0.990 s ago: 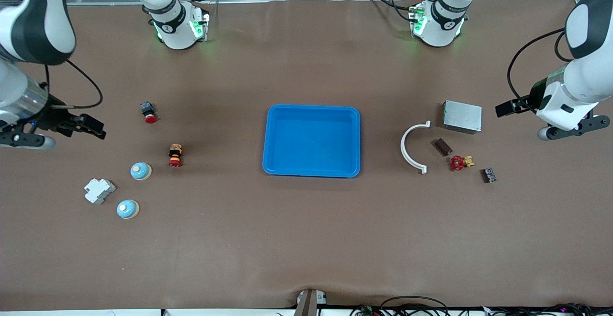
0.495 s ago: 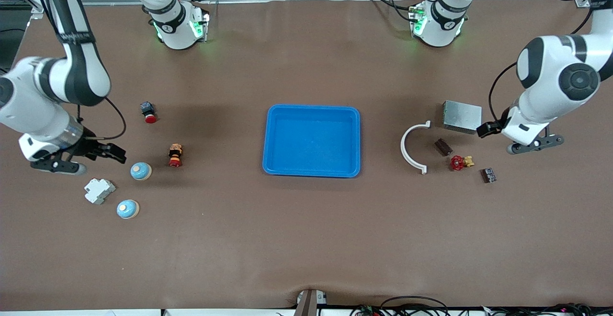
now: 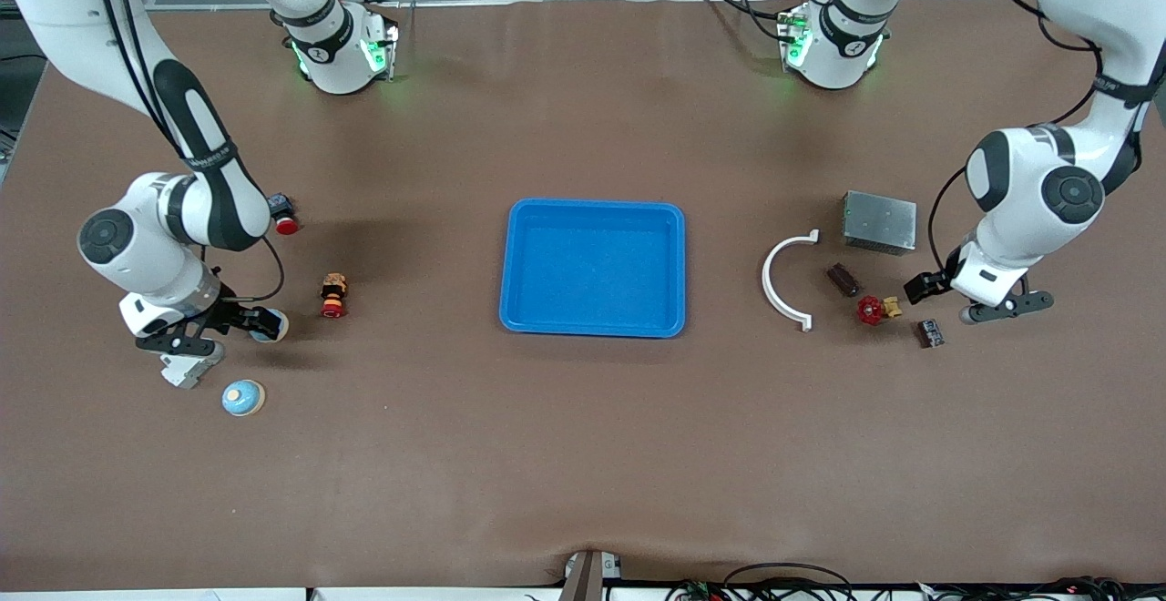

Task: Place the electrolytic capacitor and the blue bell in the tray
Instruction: 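Grasp the blue button with the right gripper while the left gripper grasps the capacitor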

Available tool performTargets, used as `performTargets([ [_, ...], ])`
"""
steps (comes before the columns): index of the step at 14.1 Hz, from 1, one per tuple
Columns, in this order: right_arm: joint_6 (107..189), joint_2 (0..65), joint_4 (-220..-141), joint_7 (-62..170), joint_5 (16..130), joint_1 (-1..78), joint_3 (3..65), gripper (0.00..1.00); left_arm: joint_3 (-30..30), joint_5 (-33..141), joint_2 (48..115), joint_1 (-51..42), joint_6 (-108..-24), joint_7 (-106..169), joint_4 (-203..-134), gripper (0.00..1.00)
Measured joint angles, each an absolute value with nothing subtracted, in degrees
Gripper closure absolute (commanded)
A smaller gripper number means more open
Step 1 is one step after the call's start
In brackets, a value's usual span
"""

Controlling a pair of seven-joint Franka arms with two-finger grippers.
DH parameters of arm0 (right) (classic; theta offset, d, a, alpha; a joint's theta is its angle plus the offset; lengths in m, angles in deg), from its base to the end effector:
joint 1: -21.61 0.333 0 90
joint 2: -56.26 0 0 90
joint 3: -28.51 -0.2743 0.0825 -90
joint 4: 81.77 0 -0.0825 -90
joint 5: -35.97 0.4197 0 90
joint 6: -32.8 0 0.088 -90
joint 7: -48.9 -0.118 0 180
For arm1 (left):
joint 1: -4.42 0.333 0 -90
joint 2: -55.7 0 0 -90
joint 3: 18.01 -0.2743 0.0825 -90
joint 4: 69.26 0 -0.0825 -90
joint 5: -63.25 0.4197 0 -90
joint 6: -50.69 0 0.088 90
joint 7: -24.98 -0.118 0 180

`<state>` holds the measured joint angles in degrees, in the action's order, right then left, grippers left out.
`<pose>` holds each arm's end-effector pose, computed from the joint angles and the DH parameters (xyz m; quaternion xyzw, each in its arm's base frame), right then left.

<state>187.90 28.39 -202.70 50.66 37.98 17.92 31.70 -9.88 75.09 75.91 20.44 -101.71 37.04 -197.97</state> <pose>0.5851 -0.0736 0.1135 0.9969 -0.0561 0.0550 0.0087 0.5509 0.0665 0.1346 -0.9951 -0.0890 -0.0348 0.0253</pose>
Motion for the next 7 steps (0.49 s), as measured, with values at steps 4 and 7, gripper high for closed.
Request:
performTargets([
  [4,188.23,27.03,-202.64,50.68,37.98,17.92,31.64,0.00,-9.89,75.64,80.13,20.92,-103.56,37.04,-194.89,0.22],
  [7,188.12,26.93,-202.64,50.68,37.98,17.92,31.62,0.00,-9.90,75.69,81.37,21.42,-103.56,37.04,-192.70,0.26],
])
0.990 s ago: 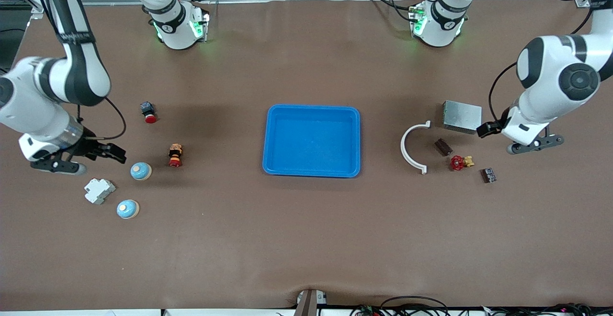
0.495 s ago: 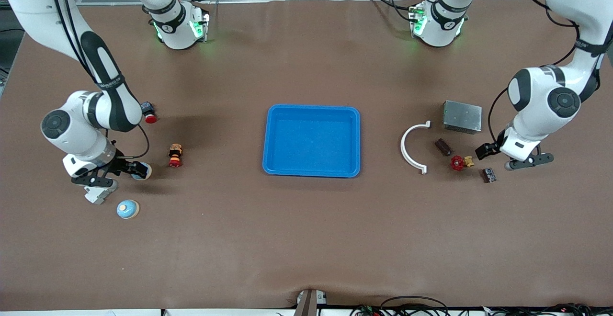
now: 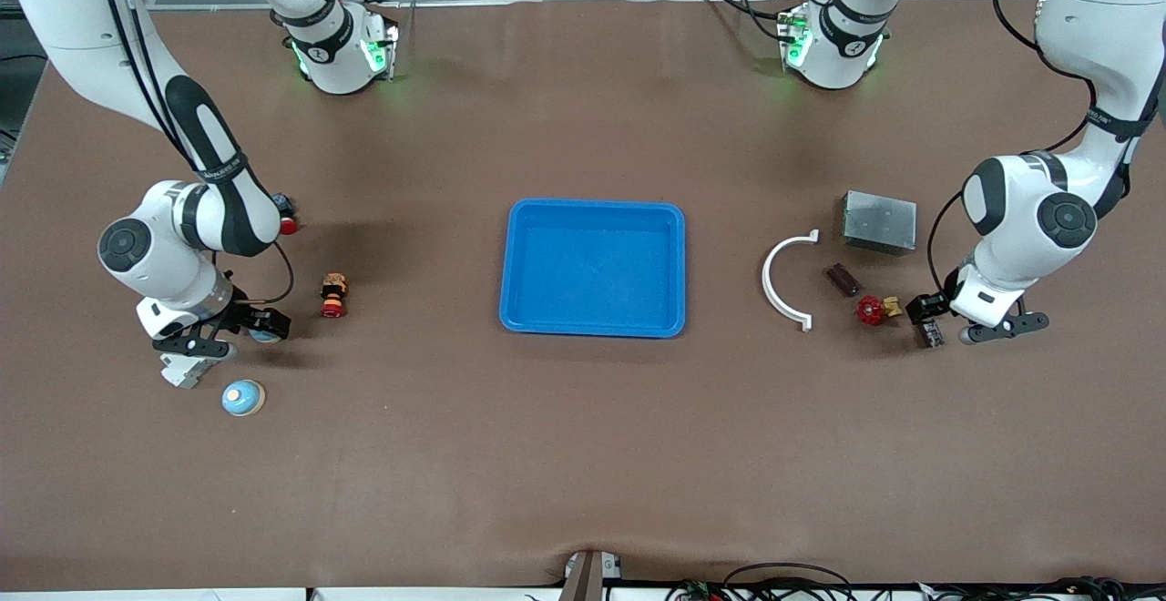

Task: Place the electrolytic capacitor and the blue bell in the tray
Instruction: 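Grasp the blue button with the right gripper while the left gripper grasps the capacitor, then lower the button and capacitor into the tray and open both grippers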

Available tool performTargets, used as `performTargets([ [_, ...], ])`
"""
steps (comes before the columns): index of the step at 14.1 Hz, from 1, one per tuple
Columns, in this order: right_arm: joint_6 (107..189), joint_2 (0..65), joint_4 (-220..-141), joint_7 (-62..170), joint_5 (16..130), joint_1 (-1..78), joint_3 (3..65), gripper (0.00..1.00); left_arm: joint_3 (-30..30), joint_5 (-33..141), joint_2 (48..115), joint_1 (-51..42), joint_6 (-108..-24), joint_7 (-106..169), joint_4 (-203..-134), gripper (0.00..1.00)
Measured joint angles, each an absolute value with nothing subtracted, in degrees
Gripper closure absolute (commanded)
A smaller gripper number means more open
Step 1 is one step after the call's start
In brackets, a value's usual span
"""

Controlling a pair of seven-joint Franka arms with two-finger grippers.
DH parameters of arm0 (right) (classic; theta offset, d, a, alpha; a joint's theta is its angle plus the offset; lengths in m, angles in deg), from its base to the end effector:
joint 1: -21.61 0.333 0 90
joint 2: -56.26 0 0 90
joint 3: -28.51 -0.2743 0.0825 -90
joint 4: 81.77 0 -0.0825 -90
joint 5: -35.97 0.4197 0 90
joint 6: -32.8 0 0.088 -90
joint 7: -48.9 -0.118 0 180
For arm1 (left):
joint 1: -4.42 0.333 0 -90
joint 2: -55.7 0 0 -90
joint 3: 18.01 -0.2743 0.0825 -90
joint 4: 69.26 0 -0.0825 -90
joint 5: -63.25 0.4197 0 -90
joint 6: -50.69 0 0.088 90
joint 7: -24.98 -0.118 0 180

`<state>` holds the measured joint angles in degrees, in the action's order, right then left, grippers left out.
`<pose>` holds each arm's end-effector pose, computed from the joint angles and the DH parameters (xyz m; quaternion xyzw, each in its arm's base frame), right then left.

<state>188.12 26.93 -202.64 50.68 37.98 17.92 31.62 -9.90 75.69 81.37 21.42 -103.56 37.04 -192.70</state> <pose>0.5803 -0.0724 0.0993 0.9974 -0.0553 0.0447 0.0085 0.5729 0.0784 0.1197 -0.9940 -0.0954 -0.0498 0.0202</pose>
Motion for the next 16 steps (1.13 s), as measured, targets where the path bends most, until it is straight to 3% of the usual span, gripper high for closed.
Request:
performTargets([
  [3,187.51,26.69,-202.68,50.68,37.98,17.93,31.54,0.00,-9.89,75.70,83.43,21.45,-103.84,37.04,-190.55,0.34],
  [5,187.35,26.28,-202.74,50.68,37.99,17.94,31.46,0.00,-9.89,75.71,84.65,21.45,-104.52,37.04,-189.75,0.59],
  [6,187.35,26.06,-202.76,50.67,37.99,17.95,31.44,0.17,-9.89,75.71,85.15,21.45,-104.76,37.04,-189.37,0.77],
  [7,187.32,25.90,-202.84,50.67,37.99,17.96,31.42,0.99,-9.87,75.71,85.64,21.45,-105.23,37.04,-189.01,0.98],
  [10,185.33,26.43,-202.37,49.23,38.05,17.99,31.29,1.00,-9.77,75.72,86.43,21.44,-106.05,37.04,-188.35,1.00],
  [16,164.04,32.25,-195.68,39.71,38.14,21.87,30.32,1.00,-8.00,75.84,83.45,21.29,-106.31,37.46,-189.38,1.00],
])
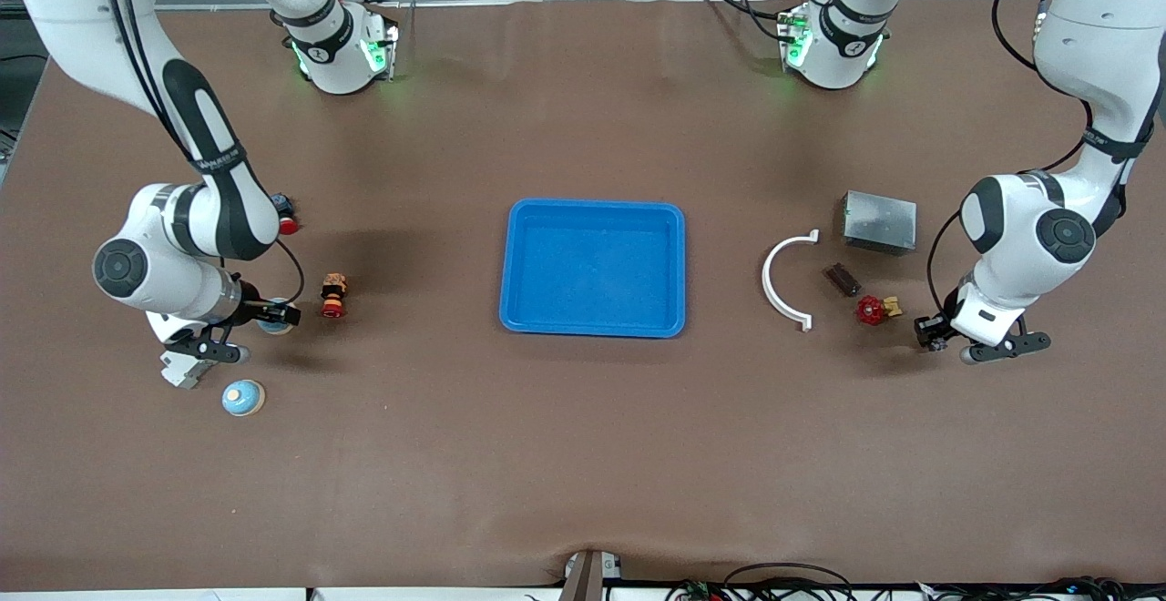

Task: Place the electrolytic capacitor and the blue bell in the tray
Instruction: 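Lower the button and capacitor into the tray and open both grippers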

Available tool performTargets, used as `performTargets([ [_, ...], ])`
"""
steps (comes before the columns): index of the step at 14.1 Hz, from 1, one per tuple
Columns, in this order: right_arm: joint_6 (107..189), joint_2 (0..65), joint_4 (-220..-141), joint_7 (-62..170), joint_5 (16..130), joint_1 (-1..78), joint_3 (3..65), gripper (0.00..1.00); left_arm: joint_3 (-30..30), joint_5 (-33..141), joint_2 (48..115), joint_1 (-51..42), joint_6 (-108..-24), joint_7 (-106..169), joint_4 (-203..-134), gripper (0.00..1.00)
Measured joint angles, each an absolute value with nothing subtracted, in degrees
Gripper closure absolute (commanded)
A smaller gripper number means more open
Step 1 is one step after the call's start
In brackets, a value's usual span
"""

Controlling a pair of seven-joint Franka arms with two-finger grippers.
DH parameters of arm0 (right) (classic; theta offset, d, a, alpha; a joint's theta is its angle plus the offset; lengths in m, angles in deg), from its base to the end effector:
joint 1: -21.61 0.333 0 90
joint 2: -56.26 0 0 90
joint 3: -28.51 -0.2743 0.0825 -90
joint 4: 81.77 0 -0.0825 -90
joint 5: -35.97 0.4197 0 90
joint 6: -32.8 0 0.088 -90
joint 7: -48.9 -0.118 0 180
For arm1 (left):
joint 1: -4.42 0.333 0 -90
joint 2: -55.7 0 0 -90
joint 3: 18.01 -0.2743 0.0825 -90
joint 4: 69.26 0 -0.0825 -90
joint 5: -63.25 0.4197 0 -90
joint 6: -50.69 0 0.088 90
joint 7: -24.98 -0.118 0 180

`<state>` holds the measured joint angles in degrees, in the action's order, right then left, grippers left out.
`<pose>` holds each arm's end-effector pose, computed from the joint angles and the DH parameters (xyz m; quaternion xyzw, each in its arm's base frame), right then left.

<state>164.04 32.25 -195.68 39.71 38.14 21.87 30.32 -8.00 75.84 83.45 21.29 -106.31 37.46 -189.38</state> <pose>0.6030 -0.0156 0.1665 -0.9927 0.1057 0.0584 0.0031 0.5976 0.0594 0.1279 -0.9927 -0.0841 -0.0865 0.0075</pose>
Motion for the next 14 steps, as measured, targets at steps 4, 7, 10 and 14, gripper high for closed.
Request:
performTargets([
  [4,157.23,40.07,-195.13,24.26,38.24,29.93,28.70,1.00,-1.66,75.84,78.12,20.98,-99.77,47.49,-191.61,1.00],
  [7,156.88,42.42,-195.52,12.49,39.99,37.49,28.12,1.00,4.86,75.85,76.32,20.73,-94.82,59.82,-191.71,1.00],
  [10,157.14,42.73,-195.53,2.70,41.57,44.58,27.98,1.00,10.29,75.88,76.17,18.31,-93.30,72.67,-191.66,1.00],
  [14,160.97,42.73,-196.67,-10.69,41.63,53.36,27.88,1.00,10.85,75.88,76.81,9.35,-93.20,87.87,-190.96,1.00],
])
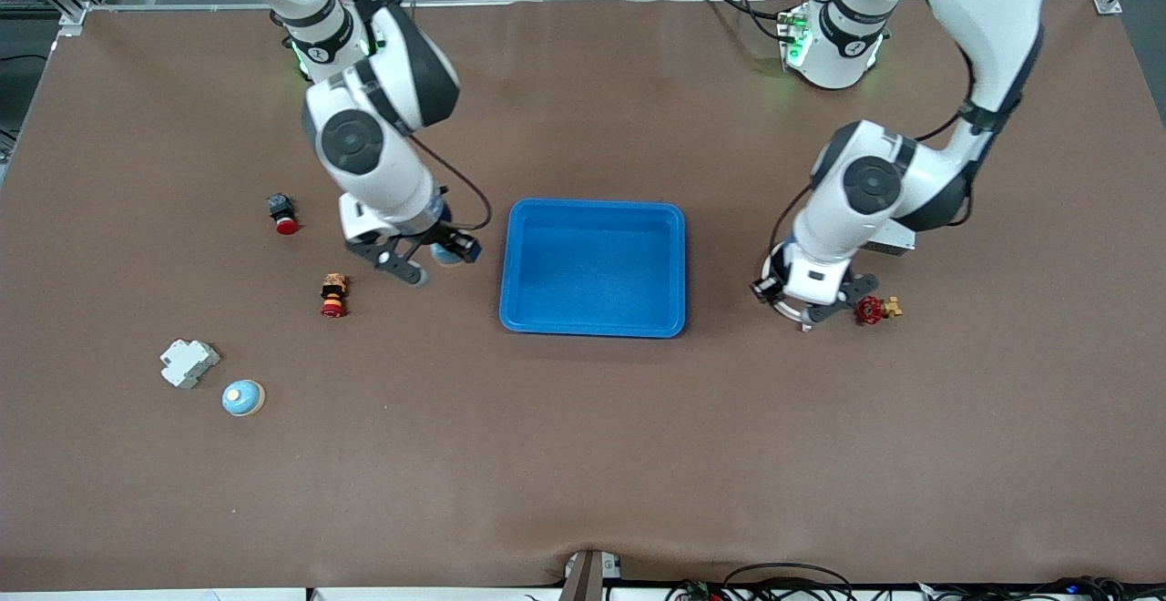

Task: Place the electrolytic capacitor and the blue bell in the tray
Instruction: 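Lower the button and capacitor into the tray and open both grippers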

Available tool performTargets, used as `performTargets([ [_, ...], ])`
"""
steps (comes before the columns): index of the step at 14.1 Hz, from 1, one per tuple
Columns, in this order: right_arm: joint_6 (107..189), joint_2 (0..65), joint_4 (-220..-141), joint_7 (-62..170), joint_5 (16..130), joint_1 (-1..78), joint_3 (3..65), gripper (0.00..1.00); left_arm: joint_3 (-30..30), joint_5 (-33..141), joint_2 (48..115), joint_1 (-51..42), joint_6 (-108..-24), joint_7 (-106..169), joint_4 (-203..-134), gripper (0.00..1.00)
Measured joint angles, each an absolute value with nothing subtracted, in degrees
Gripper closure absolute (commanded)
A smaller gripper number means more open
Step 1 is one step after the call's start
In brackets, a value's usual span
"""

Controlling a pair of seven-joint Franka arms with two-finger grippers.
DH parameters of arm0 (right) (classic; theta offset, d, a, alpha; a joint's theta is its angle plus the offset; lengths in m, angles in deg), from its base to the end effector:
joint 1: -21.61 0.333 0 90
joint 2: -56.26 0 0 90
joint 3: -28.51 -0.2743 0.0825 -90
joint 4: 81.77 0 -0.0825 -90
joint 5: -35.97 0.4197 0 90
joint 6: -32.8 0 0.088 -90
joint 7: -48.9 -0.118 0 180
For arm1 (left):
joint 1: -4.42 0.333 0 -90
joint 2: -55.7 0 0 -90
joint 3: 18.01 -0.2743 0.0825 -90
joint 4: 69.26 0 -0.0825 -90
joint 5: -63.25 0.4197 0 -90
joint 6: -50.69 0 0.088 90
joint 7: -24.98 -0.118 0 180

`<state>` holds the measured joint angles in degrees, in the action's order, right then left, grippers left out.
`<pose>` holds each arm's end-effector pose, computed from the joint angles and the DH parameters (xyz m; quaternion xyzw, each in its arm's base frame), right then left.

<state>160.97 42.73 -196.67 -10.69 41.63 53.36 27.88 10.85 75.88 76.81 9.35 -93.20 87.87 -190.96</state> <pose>0.5148 0.3309 0.2659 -0.9635 0.2648 0.0304 0.0262 0.5380 -0.2489 0.1857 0.9628 0.2668 0.0148 0.0399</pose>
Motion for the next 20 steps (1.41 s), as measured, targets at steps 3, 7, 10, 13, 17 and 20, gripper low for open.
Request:
performTargets([
  [3,165.50,42.34,-198.58,-19.42,41.65,58.02,27.89,1.00,10.87,75.88,78.68,3.42,-93.20,98.38,-189.79,1.00],
  [7,168.40,40.12,-198.97,-26.34,41.65,61.87,27.93,1.00,10.86,75.88,82.21,-2.94,-93.20,109.42,-187.90,1.00],
  [10,171.10,37.23,-198.83,-30.53,41.64,63.85,27.93,1.00,10.85,75.88,83.30,-6.77,-93.09,115.81,-187.84,1.00],
  [13,173.52,32.70,-196.83,-34.15,41.63,65.26,28.02,1.00,10.80,75.88,84.90,-10.07,-92.48,119.97,-188.28,1.00],
  [17,174.14,24.70,-190.93,-38.52,41.20,67.62,28.34,1.00,10.73,75.88,87.62,-11.06,-92.49,122.25,-188.62,0.15],
  [20,174.51,20.83,-187.76,-39.60,41.13,68.00,28.57,1.00,10.35,75.88,87.64,-10.93,-92.46,122.70,-188.56,0.00],
])
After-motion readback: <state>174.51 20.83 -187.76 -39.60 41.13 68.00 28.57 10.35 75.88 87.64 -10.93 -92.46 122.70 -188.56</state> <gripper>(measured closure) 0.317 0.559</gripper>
